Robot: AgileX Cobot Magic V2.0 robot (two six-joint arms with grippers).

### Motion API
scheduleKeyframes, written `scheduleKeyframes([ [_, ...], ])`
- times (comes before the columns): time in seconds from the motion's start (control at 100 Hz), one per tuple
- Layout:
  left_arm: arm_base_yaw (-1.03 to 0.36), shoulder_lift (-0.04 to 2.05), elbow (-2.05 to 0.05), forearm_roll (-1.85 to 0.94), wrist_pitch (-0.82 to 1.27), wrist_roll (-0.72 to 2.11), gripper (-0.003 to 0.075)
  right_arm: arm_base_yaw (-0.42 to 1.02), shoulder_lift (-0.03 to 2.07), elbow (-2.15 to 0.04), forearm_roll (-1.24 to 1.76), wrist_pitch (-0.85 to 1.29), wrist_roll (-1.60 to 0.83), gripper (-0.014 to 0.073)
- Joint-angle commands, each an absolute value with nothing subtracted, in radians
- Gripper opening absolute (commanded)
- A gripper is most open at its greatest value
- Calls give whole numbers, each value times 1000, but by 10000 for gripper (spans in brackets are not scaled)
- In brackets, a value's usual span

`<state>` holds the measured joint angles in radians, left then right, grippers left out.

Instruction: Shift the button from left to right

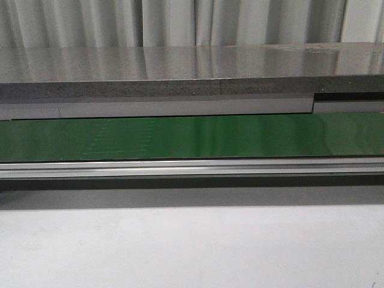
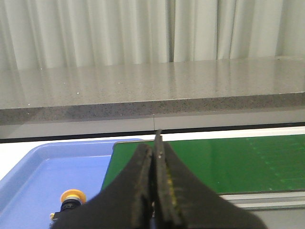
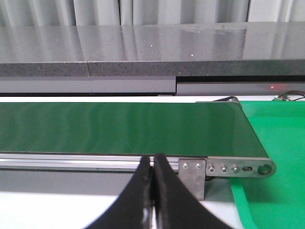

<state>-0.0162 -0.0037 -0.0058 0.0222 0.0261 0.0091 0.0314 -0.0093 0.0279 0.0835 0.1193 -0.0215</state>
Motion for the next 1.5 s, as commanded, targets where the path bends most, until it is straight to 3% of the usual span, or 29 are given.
scheduleKeyframes([
  [0.0, -21, -38, 39, 20, -54, 0, -19, 31, -22, 9, 74, 35, -25, -67],
  [0.49, -21, -38, 18, 20, -75, 0, -19, 31, -22, 9, 74, 35, -25, -67],
  [0.78, -21, 52, -227, 15, 211, 0, -19, 31, -22, 9, 74, 35, -25, -67],
  [1.21, -21, 469, -684, 26, 798, 0, -19, 31, -22, 9, 74, 35, -25, -67],
  [1.49, -21, 604, -713, 17, 823, 0, -19, 31, -22, 9, 74, 35, -25, -67],
])
